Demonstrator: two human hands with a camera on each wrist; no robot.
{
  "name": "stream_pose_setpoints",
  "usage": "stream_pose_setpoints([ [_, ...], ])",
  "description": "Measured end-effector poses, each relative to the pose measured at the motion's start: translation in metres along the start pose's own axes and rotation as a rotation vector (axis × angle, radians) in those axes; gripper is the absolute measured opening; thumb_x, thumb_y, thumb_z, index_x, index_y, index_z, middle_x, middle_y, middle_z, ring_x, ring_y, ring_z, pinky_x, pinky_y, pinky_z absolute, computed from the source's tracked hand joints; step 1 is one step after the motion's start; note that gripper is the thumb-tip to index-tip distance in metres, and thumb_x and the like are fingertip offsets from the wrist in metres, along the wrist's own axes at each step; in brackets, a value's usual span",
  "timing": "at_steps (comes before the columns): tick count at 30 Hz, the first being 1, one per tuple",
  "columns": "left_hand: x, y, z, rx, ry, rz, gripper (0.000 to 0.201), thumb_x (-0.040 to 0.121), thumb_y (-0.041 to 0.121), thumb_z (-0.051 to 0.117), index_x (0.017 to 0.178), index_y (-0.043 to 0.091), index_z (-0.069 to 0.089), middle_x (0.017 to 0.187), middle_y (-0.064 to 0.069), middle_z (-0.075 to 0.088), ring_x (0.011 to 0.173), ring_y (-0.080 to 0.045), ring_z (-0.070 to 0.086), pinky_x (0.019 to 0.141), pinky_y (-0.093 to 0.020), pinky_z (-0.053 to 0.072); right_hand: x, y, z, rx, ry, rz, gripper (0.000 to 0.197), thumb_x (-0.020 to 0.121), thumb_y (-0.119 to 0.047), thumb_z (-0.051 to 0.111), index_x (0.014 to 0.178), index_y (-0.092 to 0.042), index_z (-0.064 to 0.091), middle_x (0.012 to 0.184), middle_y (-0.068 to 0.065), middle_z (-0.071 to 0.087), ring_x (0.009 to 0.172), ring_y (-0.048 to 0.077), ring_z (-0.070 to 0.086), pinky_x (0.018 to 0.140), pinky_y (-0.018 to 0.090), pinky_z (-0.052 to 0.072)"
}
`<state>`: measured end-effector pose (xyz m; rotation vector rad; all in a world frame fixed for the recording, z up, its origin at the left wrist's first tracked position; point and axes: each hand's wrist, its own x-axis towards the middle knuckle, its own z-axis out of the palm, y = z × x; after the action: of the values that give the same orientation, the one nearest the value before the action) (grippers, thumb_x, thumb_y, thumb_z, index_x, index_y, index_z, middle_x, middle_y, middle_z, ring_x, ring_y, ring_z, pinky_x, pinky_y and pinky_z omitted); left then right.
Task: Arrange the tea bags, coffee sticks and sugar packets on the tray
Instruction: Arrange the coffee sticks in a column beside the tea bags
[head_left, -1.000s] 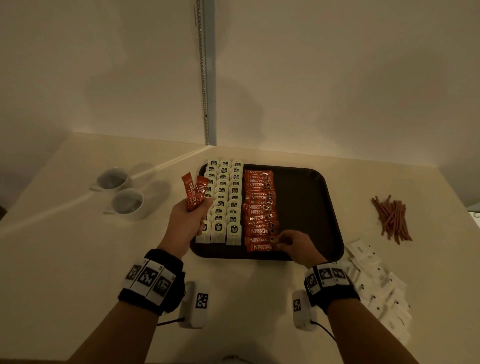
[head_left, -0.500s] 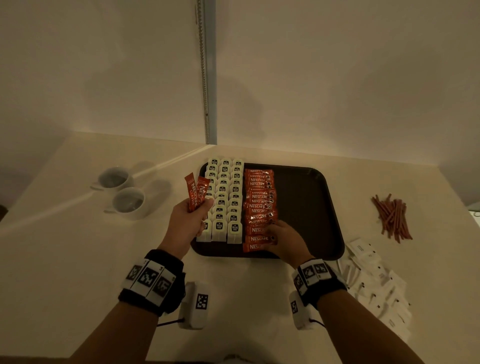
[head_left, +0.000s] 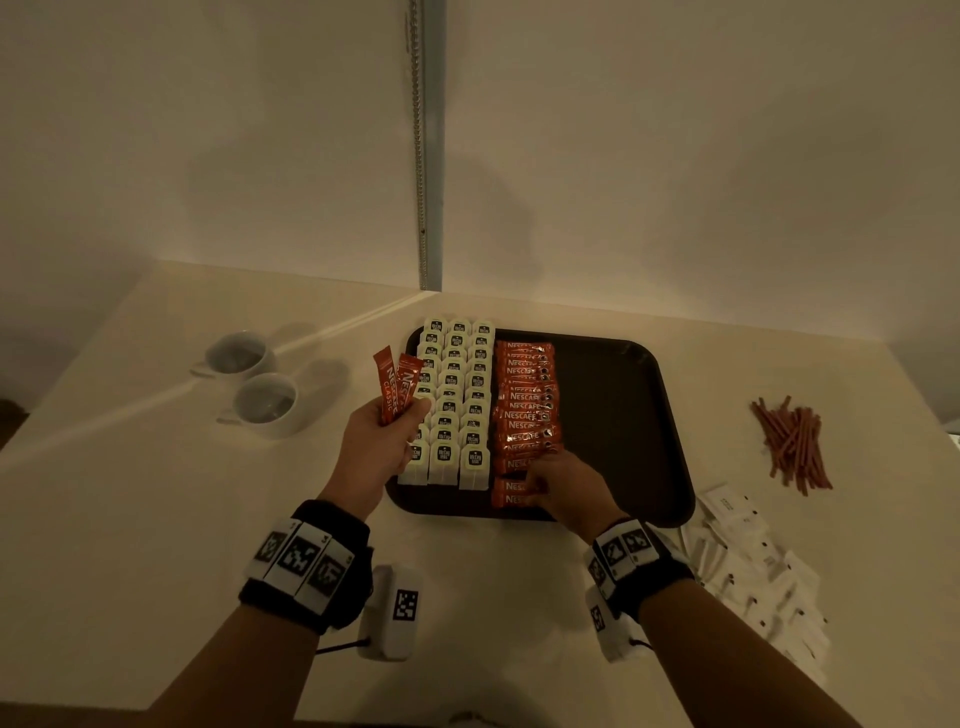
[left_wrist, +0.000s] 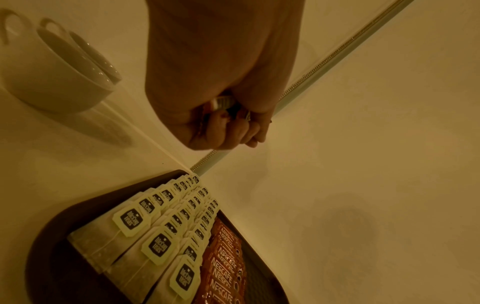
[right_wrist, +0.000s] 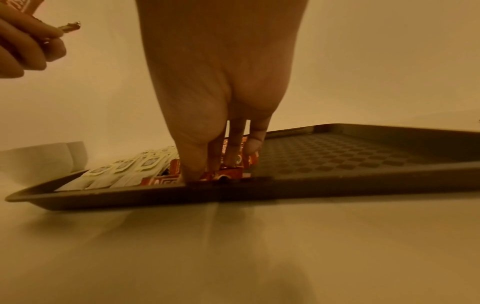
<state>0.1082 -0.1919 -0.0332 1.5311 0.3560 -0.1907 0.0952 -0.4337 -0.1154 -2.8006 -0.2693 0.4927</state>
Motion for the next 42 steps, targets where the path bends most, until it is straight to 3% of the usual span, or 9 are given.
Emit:
stream_pose_setpoints([
  [3, 0.001, 0.0, 0.0, 0.003, 0.001, 0.004, 0.021, 0.091, 0.02, 0.063, 0.073, 0.017, 0.053, 0.056, 0.001, 0.041, 0.044, -0.011, 0.032, 0.037, -0.018, 0.029, 0.0, 0.001, -0.003, -0.002, -0.029, -0.009, 0.02, 0.085, -0.027, 0.065, 0.102, -0.019, 0.06, 0.122, -0.003, 0.054, 0.117, 0.016, 0.047, 0.102, 0.032, 0.039],
  [10, 0.0, 0.001, 0.001, 0.008, -0.005, 0.001, 0.022, 0.092, 0.02, 0.062, 0.073, 0.017, 0.052, 0.056, 0.0, 0.039, 0.042, -0.009, 0.031, 0.036, -0.017, 0.028, 0.005, -0.001, -0.006, 0.006, -0.003, -0.026, 0.017, 0.086, -0.027, 0.062, 0.099, -0.018, 0.055, 0.115, -0.001, 0.057, 0.106, 0.018, 0.053, 0.092, 0.031, 0.044],
  [23, 0.001, 0.002, -0.001, 0.013, -0.019, -0.032, 0.021, 0.09, 0.021, 0.063, 0.073, 0.016, 0.052, 0.057, 0.0, 0.042, 0.042, -0.009, 0.033, 0.037, -0.019, 0.028, 0.012, -0.005, -0.007, -0.047, 0.061, -0.041, 0.039, 0.088, -0.035, 0.06, 0.123, -0.021, 0.05, 0.129, -0.001, 0.051, 0.117, 0.018, 0.049, 0.096, 0.033, 0.044],
  [27, 0.003, 0.001, 0.001, -0.075, -0.109, -0.147, 0.012, 0.093, 0.016, 0.05, 0.082, 0.016, 0.047, 0.062, 0.0, 0.044, 0.044, -0.009, 0.035, 0.033, -0.017, 0.023, 0.009, -0.005, -0.006, -0.075, 0.033, -0.028, 0.049, 0.088, -0.032, 0.061, 0.133, -0.021, 0.044, 0.136, 0.001, 0.046, 0.124, 0.02, 0.045, 0.102, 0.037, 0.041],
  [31, 0.005, 0.005, 0.004, -0.134, -0.188, -0.221, 0.011, 0.097, 0.013, 0.04, 0.094, 0.014, 0.05, 0.068, -0.005, 0.057, 0.046, -0.013, 0.044, 0.032, -0.016, 0.024, 0.009, -0.004, -0.008, -0.048, 0.032, -0.026, 0.045, 0.086, -0.032, 0.063, 0.127, -0.021, 0.047, 0.132, 0.0, 0.048, 0.121, 0.019, 0.047, 0.101, 0.036, 0.042],
  [34, 0.006, 0.009, 0.006, -0.028, -0.256, -0.196, 0.017, 0.099, 0.019, 0.046, 0.106, 0.008, 0.058, 0.073, -0.004, 0.069, 0.049, -0.012, 0.056, 0.034, -0.015, 0.027, 0.011, -0.008, -0.014, 0.086, 0.14, -0.02, 0.031, 0.088, -0.031, 0.061, 0.115, -0.017, 0.055, 0.118, -0.001, 0.055, 0.109, 0.015, 0.053, 0.096, 0.034, 0.046],
  [37, 0.006, 0.016, 0.012, 0.083, -0.318, -0.172, 0.018, 0.097, 0.022, 0.053, 0.109, 0.013, 0.061, 0.085, -0.002, 0.075, 0.061, -0.011, 0.066, 0.042, -0.015, 0.033, 0.017, -0.029, -0.04, 0.511, 0.271, 0.044, 0.016, 0.094, -0.029, 0.052, 0.103, -0.017, 0.059, 0.097, -0.009, 0.057, 0.088, 0.005, 0.055, 0.081, 0.024, 0.049],
  [39, 0.006, 0.022, 0.019, 0.124, -0.354, -0.159, 0.02, 0.094, 0.025, 0.057, 0.111, 0.016, 0.061, 0.091, 0.0, 0.075, 0.069, -0.011, 0.07, 0.047, -0.016, 0.038, 0.021, -0.048, -0.062, 0.786, 0.272, 0.02, 0.02, 0.096, -0.034, 0.048, 0.105, -0.02, 0.059, 0.095, -0.01, 0.06, 0.084, 0.003, 0.058, 0.07, 0.015, 0.045],
  [42, 0.005, 0.029, 0.028, 0.192, -0.407, -0.136, 0.019, 0.091, 0.025, 0.062, 0.109, 0.021, 0.06, 0.091, 0.003, 0.075, 0.078, -0.013, 0.072, 0.057, -0.022, 0.044, 0.022, -0.066, -0.083, 0.957, 0.237, -0.076, 0.023, 0.093, -0.033, 0.053, 0.109, -0.018, 0.059, 0.099, -0.003, 0.064, 0.087, 0.005, 0.062, 0.068, 0.014, 0.049],
])
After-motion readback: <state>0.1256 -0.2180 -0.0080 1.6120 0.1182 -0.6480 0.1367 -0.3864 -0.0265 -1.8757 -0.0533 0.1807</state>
